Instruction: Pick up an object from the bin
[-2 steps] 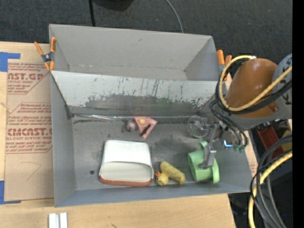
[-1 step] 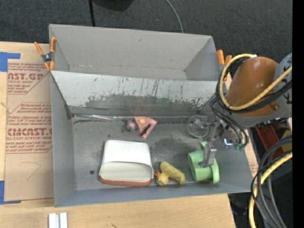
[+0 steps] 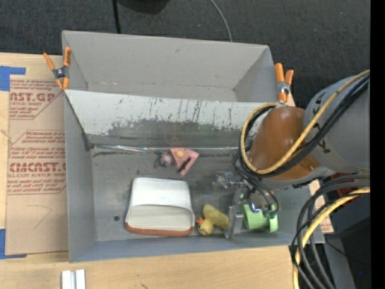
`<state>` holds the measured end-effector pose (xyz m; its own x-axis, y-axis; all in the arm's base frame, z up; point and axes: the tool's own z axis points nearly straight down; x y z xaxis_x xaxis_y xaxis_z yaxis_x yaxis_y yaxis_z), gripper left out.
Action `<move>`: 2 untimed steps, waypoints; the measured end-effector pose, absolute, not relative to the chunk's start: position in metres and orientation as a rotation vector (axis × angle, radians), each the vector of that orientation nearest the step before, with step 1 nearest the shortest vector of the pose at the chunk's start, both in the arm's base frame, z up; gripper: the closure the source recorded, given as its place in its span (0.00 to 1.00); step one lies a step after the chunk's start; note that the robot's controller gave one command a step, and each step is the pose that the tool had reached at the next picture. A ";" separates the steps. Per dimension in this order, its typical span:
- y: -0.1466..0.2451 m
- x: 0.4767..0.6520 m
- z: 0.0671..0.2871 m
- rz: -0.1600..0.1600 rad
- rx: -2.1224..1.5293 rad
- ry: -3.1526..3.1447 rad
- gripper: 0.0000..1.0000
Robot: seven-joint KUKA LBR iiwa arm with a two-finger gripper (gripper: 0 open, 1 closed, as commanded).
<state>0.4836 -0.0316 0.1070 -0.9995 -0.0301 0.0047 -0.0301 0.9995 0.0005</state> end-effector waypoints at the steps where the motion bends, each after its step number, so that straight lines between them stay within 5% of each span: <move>1: -0.014 0.482 0.125 -0.001 0.030 -3.140 0.00; 2: -0.015 0.482 0.107 -0.002 -0.079 -3.137 0.00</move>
Offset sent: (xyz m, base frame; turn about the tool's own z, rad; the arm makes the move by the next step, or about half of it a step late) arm -0.0019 0.0152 -0.0070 0.0957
